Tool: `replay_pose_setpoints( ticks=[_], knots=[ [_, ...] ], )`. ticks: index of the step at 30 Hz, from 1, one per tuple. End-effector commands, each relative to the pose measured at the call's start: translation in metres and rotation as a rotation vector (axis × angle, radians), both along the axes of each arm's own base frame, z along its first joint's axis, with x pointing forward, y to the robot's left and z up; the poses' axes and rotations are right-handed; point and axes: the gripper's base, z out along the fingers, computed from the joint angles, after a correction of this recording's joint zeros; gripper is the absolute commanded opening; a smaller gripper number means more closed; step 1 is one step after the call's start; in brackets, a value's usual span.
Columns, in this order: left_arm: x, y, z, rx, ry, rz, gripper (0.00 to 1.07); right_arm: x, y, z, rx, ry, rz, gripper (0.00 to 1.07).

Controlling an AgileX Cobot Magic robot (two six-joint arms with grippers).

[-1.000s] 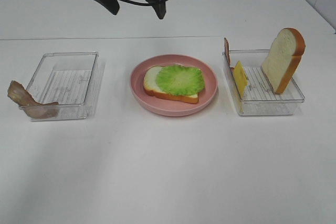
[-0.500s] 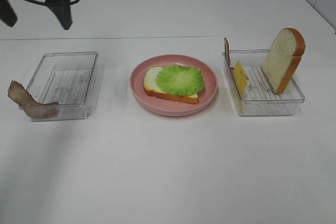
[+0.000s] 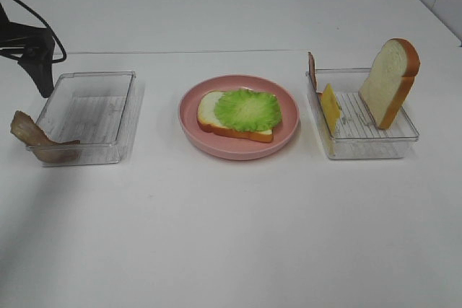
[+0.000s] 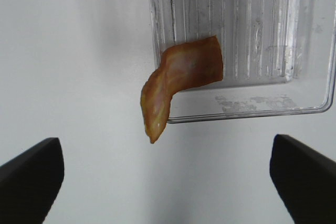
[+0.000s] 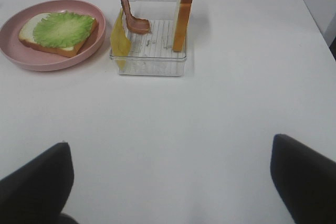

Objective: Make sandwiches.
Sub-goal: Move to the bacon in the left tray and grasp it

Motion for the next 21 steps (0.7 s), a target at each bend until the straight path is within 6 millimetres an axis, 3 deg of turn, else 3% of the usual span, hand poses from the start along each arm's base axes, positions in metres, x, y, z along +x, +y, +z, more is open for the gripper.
replay_pose_setpoints(
  ticks=[1,10,21],
  knots=[
    [-0.004,0.0,-0.012,-0.001,0.09,-0.007,1.02,0.001,0.0,0.0,0.003,0.002,-0.002,0.97],
    [-0.013,-0.003,-0.053,-0.03,0.109,0.021,1.0,0.001,0.0,0.0,0.003,0.002,-0.002,0.97],
    [-0.002,-0.006,-0.076,-0.05,0.034,0.039,0.98,0.001,0.0,0.0,0.003,0.002,-0.002,0.97]
  ],
)
